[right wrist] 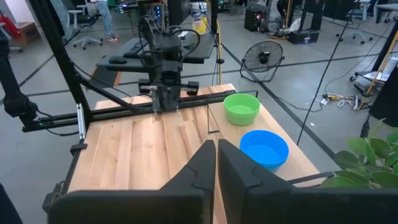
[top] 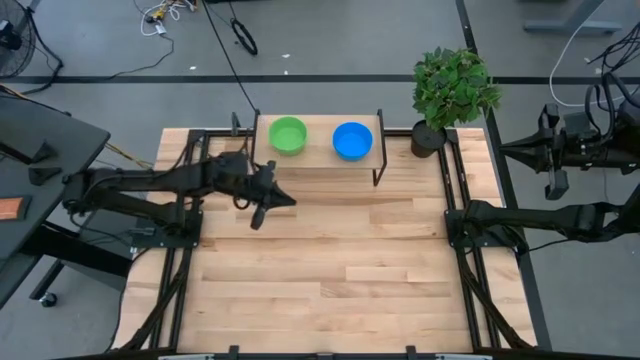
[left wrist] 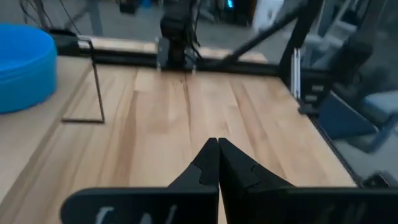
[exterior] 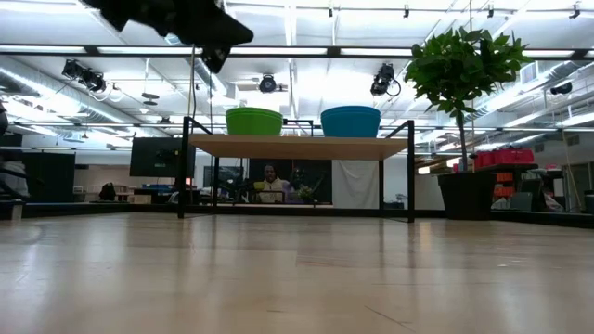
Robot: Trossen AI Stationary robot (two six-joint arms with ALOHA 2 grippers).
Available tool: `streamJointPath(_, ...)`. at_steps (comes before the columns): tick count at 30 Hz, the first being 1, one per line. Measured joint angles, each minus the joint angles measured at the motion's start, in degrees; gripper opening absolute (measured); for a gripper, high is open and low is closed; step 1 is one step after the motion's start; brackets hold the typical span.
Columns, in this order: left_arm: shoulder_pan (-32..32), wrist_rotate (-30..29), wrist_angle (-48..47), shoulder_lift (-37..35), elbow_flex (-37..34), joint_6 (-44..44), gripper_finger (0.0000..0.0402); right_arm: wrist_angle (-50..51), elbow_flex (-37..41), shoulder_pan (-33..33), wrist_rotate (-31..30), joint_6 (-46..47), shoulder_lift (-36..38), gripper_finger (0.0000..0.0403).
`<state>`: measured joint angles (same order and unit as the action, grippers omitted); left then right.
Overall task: Pick & Place Mini bowls
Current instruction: Return to Home Position
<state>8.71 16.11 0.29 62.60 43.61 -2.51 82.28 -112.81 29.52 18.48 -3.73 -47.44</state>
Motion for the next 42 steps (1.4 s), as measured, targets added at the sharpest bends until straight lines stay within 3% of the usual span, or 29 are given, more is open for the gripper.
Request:
streamJointPath(10, -4.45, -7.02, 18.71, -5.16, -15.55, -5.33, 0.0000, 0.00, 0.00, -0.02, 0.02, 0.00, 0.00, 0.0023)
streamJointPath(19, -7.65, -8.59, 33.43, -8.61, -26.84, -8.49, 0.0000, -0.01, -0.01, -0.01, 0.01, 0.00, 0.00, 0.0023)
streamJointPath(30, -7.85, -9.26, 35.67, -17.70, -34.41, -7.40, 0.0000, -0.02, 0.00, 0.00, 0.00, 0.00, 0.00, 0.0023)
streamJointPath(35, -8.97, -13.14, 36.18, -20.77, -36.81, -6.17, 0.0000, -0.02, 0.00, 0.00, 0.00, 0.00, 0.00, 0.0023)
streamJointPath(42, -9.33, -13.93, 39.99, -24.79, -39.60, -4.18, 0.0000, -0.02, 0.00, -0.02, 0.02, 0.00, 0.00, 0.0023)
